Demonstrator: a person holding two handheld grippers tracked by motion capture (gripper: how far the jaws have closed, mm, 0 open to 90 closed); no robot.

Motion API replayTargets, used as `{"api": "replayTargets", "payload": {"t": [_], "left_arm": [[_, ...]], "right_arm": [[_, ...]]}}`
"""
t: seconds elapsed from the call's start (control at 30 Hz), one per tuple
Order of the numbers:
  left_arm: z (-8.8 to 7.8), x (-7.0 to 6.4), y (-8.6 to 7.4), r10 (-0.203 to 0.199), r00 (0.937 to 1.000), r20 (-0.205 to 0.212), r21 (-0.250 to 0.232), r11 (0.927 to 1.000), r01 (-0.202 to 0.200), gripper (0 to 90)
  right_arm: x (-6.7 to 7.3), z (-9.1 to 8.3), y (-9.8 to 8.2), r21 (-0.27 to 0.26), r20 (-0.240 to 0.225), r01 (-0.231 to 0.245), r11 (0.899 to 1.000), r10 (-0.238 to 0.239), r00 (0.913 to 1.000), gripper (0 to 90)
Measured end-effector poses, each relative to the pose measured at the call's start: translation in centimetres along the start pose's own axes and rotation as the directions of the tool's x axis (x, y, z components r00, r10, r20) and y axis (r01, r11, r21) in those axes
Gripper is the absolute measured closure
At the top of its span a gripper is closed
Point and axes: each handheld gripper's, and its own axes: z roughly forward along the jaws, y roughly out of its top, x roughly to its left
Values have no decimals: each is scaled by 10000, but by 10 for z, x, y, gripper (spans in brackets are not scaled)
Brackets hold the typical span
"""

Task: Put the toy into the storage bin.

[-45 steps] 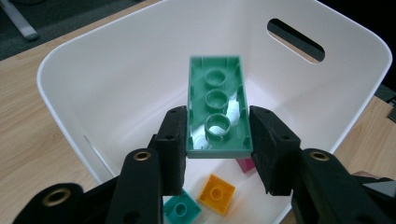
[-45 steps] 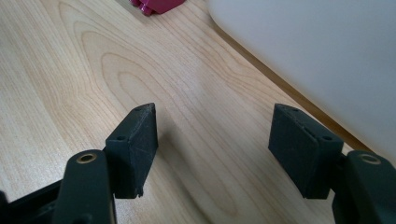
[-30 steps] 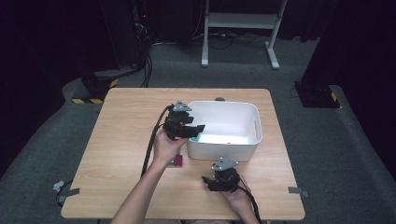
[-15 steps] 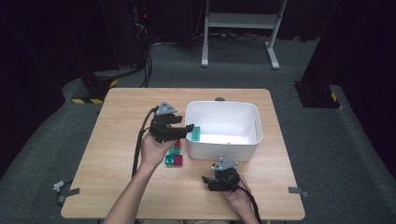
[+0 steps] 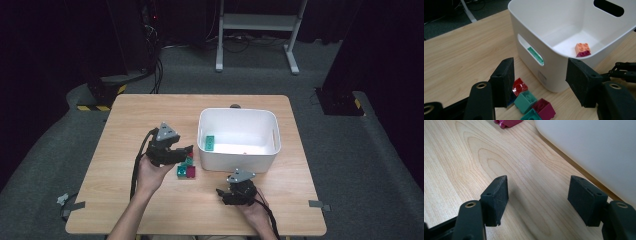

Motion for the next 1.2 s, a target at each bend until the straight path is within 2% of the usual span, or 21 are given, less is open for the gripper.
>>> {"api": "replayTargets", "payload": {"t": [0.07,0.1,0.2,0.27,0.47,0.5,0.57,0.67,0.83,1.03,1.2], "left_arm": [[-1,1,-4,-109,9999,-16,13,9999,109,398],[-2,4,-11,-377,9993,6,62,9993,377,398],[-2,6,-18,-452,9989,-89,204,9988,454,405],[-1,10,-29,-777,9970,-66,242,9967,779,416],[4,15,-46,-1166,9932,-70,455,9921,1168,434],[7,17,-53,-1345,9908,-136,572,9892,1351,438],[10,19,-58,-1427,9891,-354,738,9867,1450,442],[14,23,-67,-1728,9841,-415,822,9810,1757,439],[24,26,-78,-1851,9815,-495,1067,9761,1895,465],[34,25,-88,-1867,9805,-607,1138,9746,1927,526],[42,25,-91,-1959,9789,-583,1248,9714,2018,542]], "right_arm": [[0,0,0,0,0,-2,10000,2,10000,327],[0,0,0,-1,-1,-4,10000,4,10000,327],[0,0,0,-2,-1,-4,10000,4,10000,328],[0,0,0,-2,2,-5,10000,5,10000,329],[0,0,0,-5,8,4,10000,-4,10000,329],[0,0,0,-6,8,2,10000,-1,10000,330],[0,0,0,-10,14,4,10000,-4,10000,330],[0,0,0,-7,14,-6,10000,6,10000,330],[0,0,0,-12,17,4,10000,-4,10000,331],[0,0,0,-17,23,2,10000,-2,10000,332],[0,0,0,-18,23,3,10000,-3,10000,332]]}}
